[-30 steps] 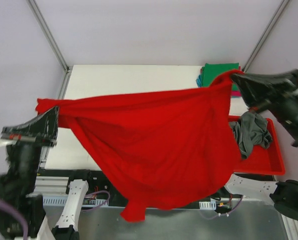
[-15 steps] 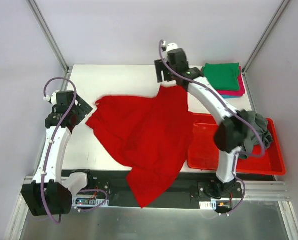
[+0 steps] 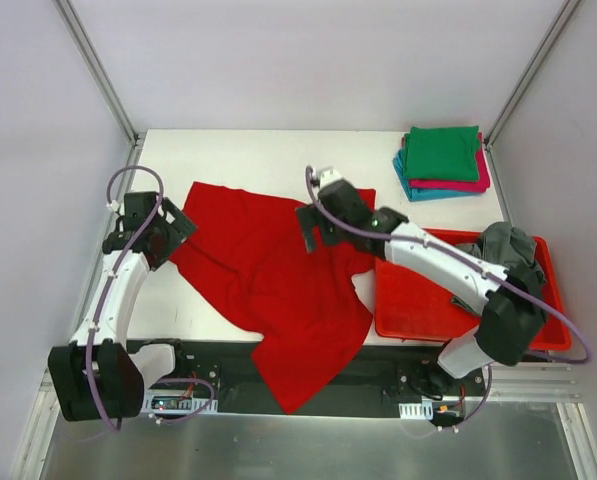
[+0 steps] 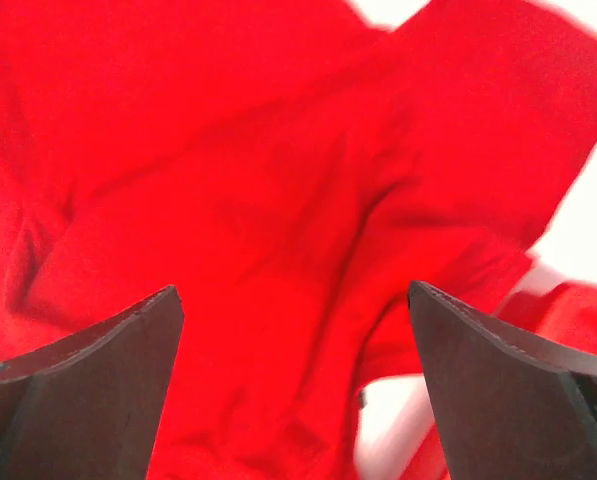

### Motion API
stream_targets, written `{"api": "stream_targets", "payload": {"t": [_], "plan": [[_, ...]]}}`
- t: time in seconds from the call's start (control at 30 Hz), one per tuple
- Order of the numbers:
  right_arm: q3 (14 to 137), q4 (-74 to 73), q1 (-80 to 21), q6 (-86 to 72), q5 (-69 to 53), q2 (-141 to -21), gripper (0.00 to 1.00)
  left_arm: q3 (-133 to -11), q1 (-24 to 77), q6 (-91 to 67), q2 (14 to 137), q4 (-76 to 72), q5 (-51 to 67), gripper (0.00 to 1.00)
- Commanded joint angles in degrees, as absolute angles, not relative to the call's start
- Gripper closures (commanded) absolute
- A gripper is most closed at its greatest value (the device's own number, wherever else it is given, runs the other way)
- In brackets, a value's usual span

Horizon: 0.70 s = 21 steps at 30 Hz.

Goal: Fold and stack the t-shirts
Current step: Flatten out the tshirt

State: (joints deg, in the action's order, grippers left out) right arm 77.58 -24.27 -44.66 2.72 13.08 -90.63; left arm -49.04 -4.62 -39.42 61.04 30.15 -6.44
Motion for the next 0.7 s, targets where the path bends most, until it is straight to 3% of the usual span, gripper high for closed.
{"api": "stream_targets", "payload": {"t": [0.0,0.2,0.5,0.67], "plan": [[64.0,-18.9,-49.6,-9.9,9.4,-86.8,0.04,-47.3,-5.2,-37.2,65.6,20.9,10.8,0.01],[59.8,-16.4,-50.6,-13.9,8.9,-91.0,0.04,-47.5,-4.7,-38.2,76.4,13.3,18.0,0.01],[65.6,-16.9,-40.2,-14.1,1.2,-104.0,0.04,-51.7,-4.6,-38.1,90.9,12.5,18.4,0.01],[75.4,-18.2,-33.9,-11.9,-4.0,-113.0,0.04,-54.7,-4.6,-38.8,94.3,12.2,16.0,0.01]]}}
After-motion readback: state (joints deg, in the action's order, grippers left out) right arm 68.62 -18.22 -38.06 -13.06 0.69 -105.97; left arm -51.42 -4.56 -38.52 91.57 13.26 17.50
